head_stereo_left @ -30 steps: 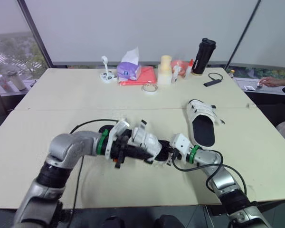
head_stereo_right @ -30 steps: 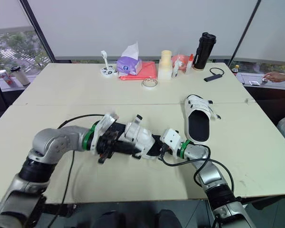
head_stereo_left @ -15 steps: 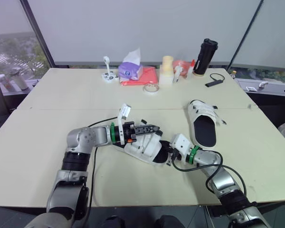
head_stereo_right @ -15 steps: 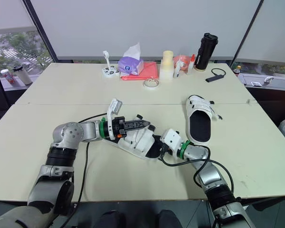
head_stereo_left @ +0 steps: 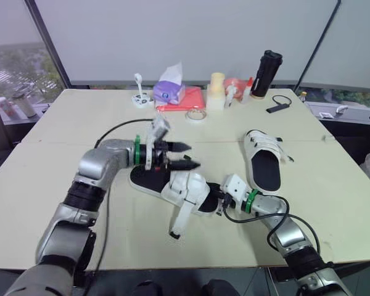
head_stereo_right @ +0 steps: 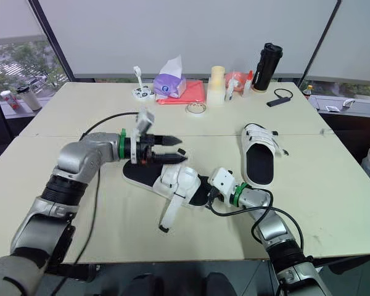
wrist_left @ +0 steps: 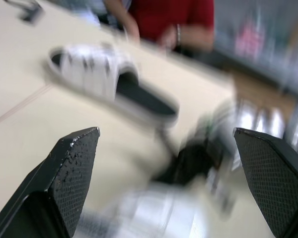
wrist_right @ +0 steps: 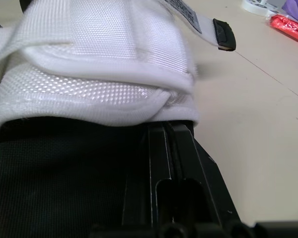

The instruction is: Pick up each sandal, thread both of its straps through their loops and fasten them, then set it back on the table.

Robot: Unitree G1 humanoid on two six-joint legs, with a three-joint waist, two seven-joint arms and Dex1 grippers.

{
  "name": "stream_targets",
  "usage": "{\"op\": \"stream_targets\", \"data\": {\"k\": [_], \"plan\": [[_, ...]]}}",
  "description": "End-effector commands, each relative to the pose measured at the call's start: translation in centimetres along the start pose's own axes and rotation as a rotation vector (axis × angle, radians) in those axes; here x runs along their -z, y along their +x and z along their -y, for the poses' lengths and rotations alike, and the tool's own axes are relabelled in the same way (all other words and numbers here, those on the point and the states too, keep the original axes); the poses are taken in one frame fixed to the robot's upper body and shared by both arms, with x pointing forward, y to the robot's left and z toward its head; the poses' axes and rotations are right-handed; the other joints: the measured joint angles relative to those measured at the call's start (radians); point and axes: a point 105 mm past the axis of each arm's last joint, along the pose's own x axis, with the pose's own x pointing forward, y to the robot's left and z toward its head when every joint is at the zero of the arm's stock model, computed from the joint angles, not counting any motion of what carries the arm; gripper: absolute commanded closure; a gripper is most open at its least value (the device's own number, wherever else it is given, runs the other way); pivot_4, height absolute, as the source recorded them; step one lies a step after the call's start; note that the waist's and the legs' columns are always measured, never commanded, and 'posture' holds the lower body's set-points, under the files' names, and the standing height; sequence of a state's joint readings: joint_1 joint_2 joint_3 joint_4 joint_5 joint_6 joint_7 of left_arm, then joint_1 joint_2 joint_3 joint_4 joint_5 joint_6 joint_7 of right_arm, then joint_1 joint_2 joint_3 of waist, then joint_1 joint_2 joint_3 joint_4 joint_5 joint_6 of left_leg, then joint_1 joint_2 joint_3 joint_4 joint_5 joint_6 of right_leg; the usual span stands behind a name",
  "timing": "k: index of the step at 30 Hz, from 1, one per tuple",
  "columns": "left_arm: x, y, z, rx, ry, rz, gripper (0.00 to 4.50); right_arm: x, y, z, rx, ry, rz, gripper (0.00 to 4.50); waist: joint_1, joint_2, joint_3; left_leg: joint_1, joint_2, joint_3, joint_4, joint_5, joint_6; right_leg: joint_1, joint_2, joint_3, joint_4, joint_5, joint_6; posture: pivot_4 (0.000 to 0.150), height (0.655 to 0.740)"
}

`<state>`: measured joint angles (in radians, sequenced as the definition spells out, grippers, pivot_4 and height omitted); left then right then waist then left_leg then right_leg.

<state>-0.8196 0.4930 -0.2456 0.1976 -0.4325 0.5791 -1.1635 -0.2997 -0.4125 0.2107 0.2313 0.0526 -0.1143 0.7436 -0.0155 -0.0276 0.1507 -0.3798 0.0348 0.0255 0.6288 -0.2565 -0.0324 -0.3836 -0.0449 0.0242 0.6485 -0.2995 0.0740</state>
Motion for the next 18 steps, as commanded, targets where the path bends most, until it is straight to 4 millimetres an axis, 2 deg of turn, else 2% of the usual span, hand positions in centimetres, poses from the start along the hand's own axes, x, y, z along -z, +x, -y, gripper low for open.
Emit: {"op": "stream_targets", "data": {"k": [1,5,7,10,11,13,15,18], "plan": [[1.2,-0.3,0.4,0.025,0.385,-0.169,0.03,4.5,-1.0,-1.5,-0.031,0.082,-0.176,4.5,-0.001,0.0,0.0,0.0,0.0,0.0,0.0,0.0,0.0,0.0,-0.001,0.001,0.0,0.0,0.0,0.15,0.74],[3.2,-1.2,1.8,0.083,0.703,-0.234,0.03,4.8,-1.3,-1.6,-0.032,0.082,-0.183,4.5,0.001,0.001,0.0,0.0,0.004,0.001,0.0,0.0,0.0,0.0,-0.004,0.001,-0.001,0.0,-0.001,0.15,0.74],[3.5,-1.4,2.3,0.098,0.761,-0.225,0.03,4.9,-1.4,-1.6,-0.032,0.082,-0.185,4.5,0.002,0.001,0.0,0.0,0.005,0.001,0.0,0.0,0.0,0.0,-0.005,0.001,-0.001,0.0,-0.001,0.15,0.74],[2.9,-2.6,2.5,-0.036,1.062,-0.13,0.03,5.0,-1.4,-1.6,-0.033,0.082,-0.186,4.5,0.004,0.001,0.0,-0.001,0.005,0.002,0.001,0.0,0.001,0.0,-0.006,0.001,-0.001,0.0,-0.001,0.15,0.74],[3.9,-3.2,2.9,-0.012,1.106,-0.145,0.03,5.0,-1.3,-1.6,-0.035,0.082,-0.185,4.5,0.004,0.001,-0.001,-0.001,0.005,0.002,0.0,0.0,0.001,0.0,-0.007,0.001,-0.001,0.0,-0.001,0.15,0.74],[4.4,-3.4,3.0,-0.036,1.159,-0.13,0.03,5.0,-1.2,-1.6,-0.037,0.084,-0.184,4.5,0.003,0.001,-0.001,0.0,0.005,0.003,0.0,0.0,0.001,0.0,-0.008,0.001,-0.001,0.0,-0.001,0.15,0.74],[4.8,-3.3,3.2,-0.02,1.251,-0.131,0.03,5.0,-1.1,-1.7,-0.039,0.085,-0.182,4.5,0.003,0.001,-0.001,0.0,0.005,0.003,-0.001,0.0,0.001,0.0,-0.009,0.0,-0.001,0.0,-0.001,0.15,0.74],[6.1,-3.0,3.6,-0.016,1.296,-0.109,0.03,4.9,-0.8,-1.7,-0.044,0.085,-0.176,4.5,0.002,0.0,-0.001,0.0,0.005,0.003,-0.001,0.0,0.001,0.0,-0.01,0.0,-0.001,0.0,-0.001,0.15,0.74]]}}
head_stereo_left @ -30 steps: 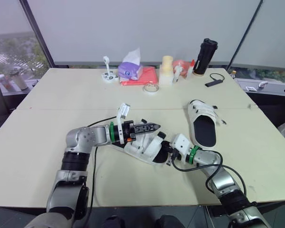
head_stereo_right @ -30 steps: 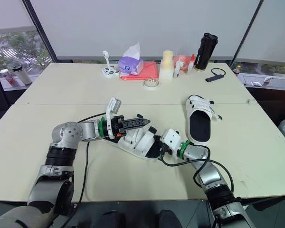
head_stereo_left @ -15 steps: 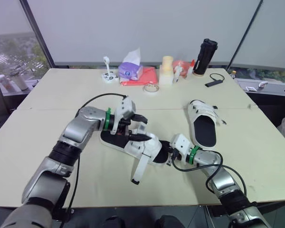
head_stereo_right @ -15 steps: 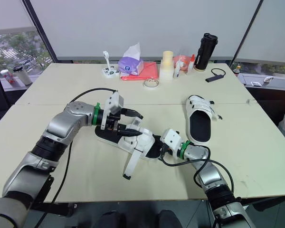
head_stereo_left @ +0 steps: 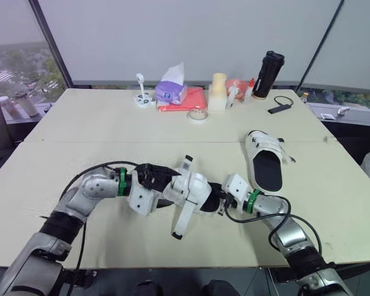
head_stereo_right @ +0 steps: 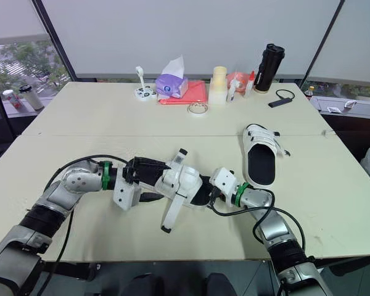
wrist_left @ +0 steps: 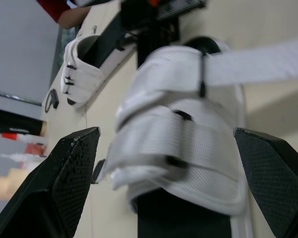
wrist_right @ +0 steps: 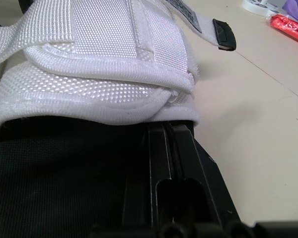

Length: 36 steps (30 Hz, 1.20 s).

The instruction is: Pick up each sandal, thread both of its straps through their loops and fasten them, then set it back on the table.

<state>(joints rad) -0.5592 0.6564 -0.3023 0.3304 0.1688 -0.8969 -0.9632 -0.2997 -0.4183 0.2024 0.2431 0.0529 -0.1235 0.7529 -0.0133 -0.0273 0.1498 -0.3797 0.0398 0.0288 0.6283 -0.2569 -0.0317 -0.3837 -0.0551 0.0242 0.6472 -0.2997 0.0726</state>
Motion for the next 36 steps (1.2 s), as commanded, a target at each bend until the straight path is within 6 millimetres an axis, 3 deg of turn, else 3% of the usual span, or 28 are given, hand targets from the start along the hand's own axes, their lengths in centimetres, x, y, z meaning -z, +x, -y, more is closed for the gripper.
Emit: {"op": "stream_targets", "data": {"k": [1,10,15,22,25,32,36], "plan": [[-0.6,0.4,0.6,-0.032,0.131,0.039,0.03,4.5,-0.5,-1.9,-0.046,0.084,-0.168,4.5,-0.001,0.0,0.0,0.0,0.0,0.0,0.0,0.0,0.0,0.0,0.0,0.0,0.0,0.0,0.0,0.15,0.74],[-1.3,1.4,2.6,-0.051,0.299,0.137,0.03,4.4,-0.6,-1.6,-0.046,0.077,-0.167,4.5,-0.004,0.0,0.0,0.001,0.0,0.001,-0.001,0.0,0.0,0.0,0.0,0.0,0.0,0.0,0.0,0.15,0.74],[-2.7,1.8,2.8,-0.092,0.365,0.227,0.03,4.5,-0.8,-1.7,-0.038,0.082,-0.171,4.5,-0.002,0.0,0.0,0.001,0.0,0.001,-0.001,0.0,0.0,0.001,-0.001,0.0,0.0,0.0,0.001,0.15,0.74],[-3.0,3.2,3.0,-0.093,0.376,0.258,0.03,4.5,-0.7,-1.5,-0.029,0.089,-0.173,4.5,-0.001,0.0,-0.001,0.002,0.0,0.002,-0.001,0.0,0.0,0.002,-0.001,-0.001,0.0,0.0,0.001,0.15,0.74],[-2.7,3.6,3.2,-0.073,0.37,0.253,0.86,4.6,-0.6,-1.6,-0.033,0.088,-0.173,4.5,-0.002,0.0,-0.001,0.003,0.0,0.002,-0.001,0.0,0.0,0.003,-0.001,-0.001,0.0,0.0,0.001,0.15,0.74],[-3.0,4.3,2.3,-0.124,0.373,0.26,4.44,4.5,-0.4,-1.4,-0.028,0.087,-0.172,4.5,-0.002,0.0,-0.001,0.004,0.0,0.002,-0.001,0.0,0.0,0.004,-0.001,-0.002,0.0,0.0,0.001,0.15,0.74],[-3.0,3.6,0.7,-0.236,0.339,0.248,4.44,4.7,-0.5,-1.5,-0.03,0.088,-0.176,4.5,-0.003,0.0,-0.001,0.005,0.0,0.002,-0.001,0.0,0.0,0.004,-0.001,-0.002,0.0,0.0,0.001,0.15,0.74]]}}
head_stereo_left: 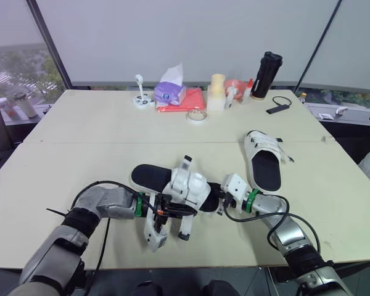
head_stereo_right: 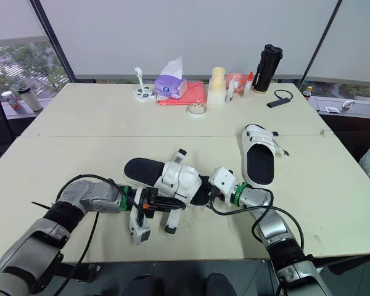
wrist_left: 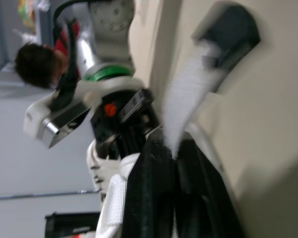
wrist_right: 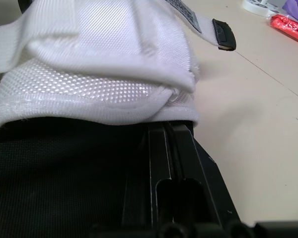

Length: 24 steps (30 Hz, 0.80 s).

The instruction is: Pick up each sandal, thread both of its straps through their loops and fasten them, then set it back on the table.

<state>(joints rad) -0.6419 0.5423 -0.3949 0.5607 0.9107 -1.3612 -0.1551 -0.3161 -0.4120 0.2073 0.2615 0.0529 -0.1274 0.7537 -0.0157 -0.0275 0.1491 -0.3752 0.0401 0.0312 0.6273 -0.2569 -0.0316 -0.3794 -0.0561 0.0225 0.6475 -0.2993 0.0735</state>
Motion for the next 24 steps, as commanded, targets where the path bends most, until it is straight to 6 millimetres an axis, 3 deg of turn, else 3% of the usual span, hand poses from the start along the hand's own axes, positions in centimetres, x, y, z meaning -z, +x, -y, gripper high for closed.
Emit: {"op": "stream_targets", "data": {"k": [1,4,9,15,20,24], "plan": [[0.2,-0.6,-3.5,-0.182,0.016,-0.007,4.44,4.8,-0.8,-1.6,-0.026,0.088,-0.18,4.5,-0.001,0.0,0.0,0.0,0.0,0.0,0.0,0.0,0.0,0.0,0.0,0.0,0.0,0.0,0.0,0.15,0.74],[-1.1,-1.0,-5.4,-0.276,0.04,0.051,4.44,4.8,-0.8,-1.5,-0.026,0.089,-0.182,4.5,-0.002,0.0,0.0,0.0,0.0,0.0,0.0,0.0,0.0,0.0,0.0,0.0,0.0,0.0,0.0,0.15,0.74],[-2.3,-1.1,-6.6,-0.328,0.014,0.082,4.44,4.8,-0.5,-1.6,-0.033,0.089,-0.178,4.5,-0.005,0.0,0.0,0.0,0.0,0.0,-0.001,0.0,0.0,0.0,0.0,0.0,0.0,0.0,0.0,0.15,0.74],[0.4,-0.4,-8.1,-0.372,-0.153,-0.05,4.44,4.8,-0.4,-1.7,-0.039,0.089,-0.176,4.5,-0.005,0.0,0.0,0.0,0.0,0.0,0.0,0.0,0.0,0.0,0.0,0.0,0.0,0.0,0.0,0.15,0.74],[3.7,0.2,-8.3,-0.373,-0.587,-0.185,4.44,4.8,-0.4,-1.7,-0.037,0.09,-0.177,4.5,-0.003,0.0,0.0,0.0,0.001,0.0,0.001,0.0,0.0,0.001,0.004,0.0,0.0,0.0,0.0,0.15,0.74],[3.8,0.9,-9.5,-0.334,-0.979,-0.134,4.44,5.0,-0.5,-1.8,-0.032,0.093,-0.18,4.5,-0.003,0.0,0.001,0.0,0.001,-0.001,0.002,0.0,0.0,0.001,0.009,0.0,0.0,0.001,0.003,0.15,0.74]]}}
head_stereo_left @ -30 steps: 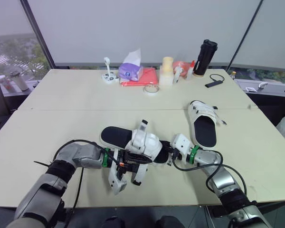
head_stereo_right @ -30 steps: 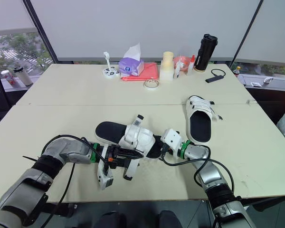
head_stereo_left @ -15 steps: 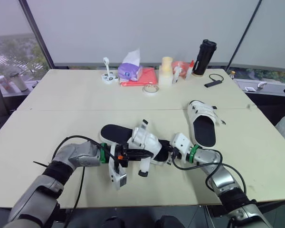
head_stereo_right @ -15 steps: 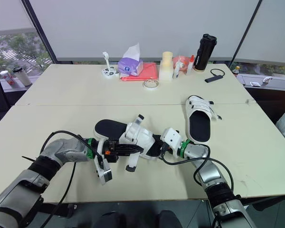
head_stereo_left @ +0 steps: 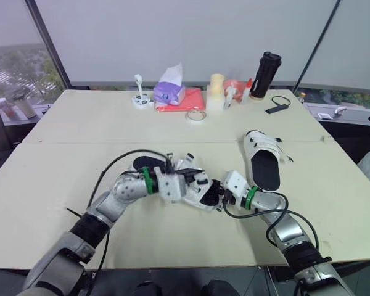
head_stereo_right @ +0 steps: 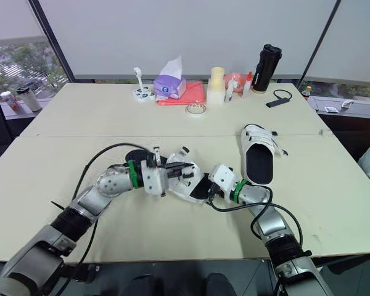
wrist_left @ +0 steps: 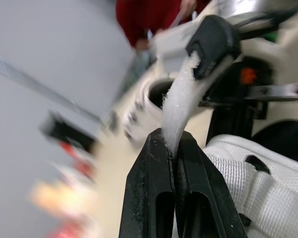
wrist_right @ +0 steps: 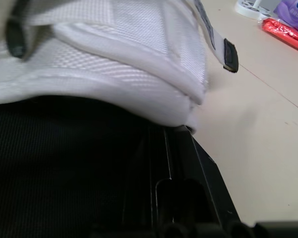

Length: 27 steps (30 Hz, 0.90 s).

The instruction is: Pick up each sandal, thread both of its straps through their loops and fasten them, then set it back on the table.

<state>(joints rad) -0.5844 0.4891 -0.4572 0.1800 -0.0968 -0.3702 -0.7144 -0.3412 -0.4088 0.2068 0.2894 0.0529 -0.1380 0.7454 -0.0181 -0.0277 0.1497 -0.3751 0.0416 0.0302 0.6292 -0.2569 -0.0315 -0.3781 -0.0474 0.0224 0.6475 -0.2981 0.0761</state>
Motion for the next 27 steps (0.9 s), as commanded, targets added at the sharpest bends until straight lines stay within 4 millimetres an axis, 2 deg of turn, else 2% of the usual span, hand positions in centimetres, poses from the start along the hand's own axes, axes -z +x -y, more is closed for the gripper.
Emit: {"op": "stream_targets", "data": {"k": [1,5,10,13,18,27], "plan": [[-2.5,0.3,-1.8,0.056,-0.294,0.028,4.44,5.1,-0.9,-2.4,-0.043,0.099,-0.186,4.5,0.0,0.0,0.0,0.0,0.0,-0.001,0.0,0.0,0.0,0.0,0.001,0.0,0.0,0.0,0.0,0.15,0.74],[-2.8,0.1,-1.1,0.209,-0.615,-0.036,4.44,5.1,-0.7,-2.4,-0.04,0.101,-0.183,4.5,0.0,0.0,0.0,0.0,0.0,-0.002,0.0,0.0,0.0,0.001,0.004,0.0,0.0,0.0,0.001,0.15,0.74],[-2.0,-0.4,-1.0,0.242,-0.721,-0.097,4.44,5.0,-0.6,-2.4,-0.035,0.102,-0.178,4.5,0.0,-0.001,0.001,0.0,-0.001,-0.002,0.0,0.0,0.0,0.0,0.004,0.0,0.0,-0.001,0.002,0.15,0.74],[-0.9,-0.2,-1.9,0.173,-0.722,-0.131,3.66,5.0,-0.7,-2.4,-0.033,0.103,-0.179,4.5,0.001,-0.001,0.001,0.0,0.0,-0.002,0.0,0.0,0.0,0.001,0.004,0.0,0.0,-0.001,0.001,0.15,0.74],[-0.3,0.7,-2.8,0.132,-0.683,-0.135,1.22,5.0,-0.7,-2.5,-0.033,0.105,-0.179,4.5,0.001,-0.001,0.001,0.001,0.0,-0.002,0.0,0.0,0.0,0.001,0.004,0.001,-0.001,-0.002,-0.001,0.15,0.74],[-0.9,1.3,-2.1,0.187,-0.73,-0.093,1.22,5.2,-0.9,-2.4,-0.024,0.104,-0.183,4.5,0.001,-0.001,0.001,0.001,0.0,-0.003,0.0,0.0,0.0,0.001,0.003,0.001,-0.001,-0.002,-0.001,0.15,0.74]]}}
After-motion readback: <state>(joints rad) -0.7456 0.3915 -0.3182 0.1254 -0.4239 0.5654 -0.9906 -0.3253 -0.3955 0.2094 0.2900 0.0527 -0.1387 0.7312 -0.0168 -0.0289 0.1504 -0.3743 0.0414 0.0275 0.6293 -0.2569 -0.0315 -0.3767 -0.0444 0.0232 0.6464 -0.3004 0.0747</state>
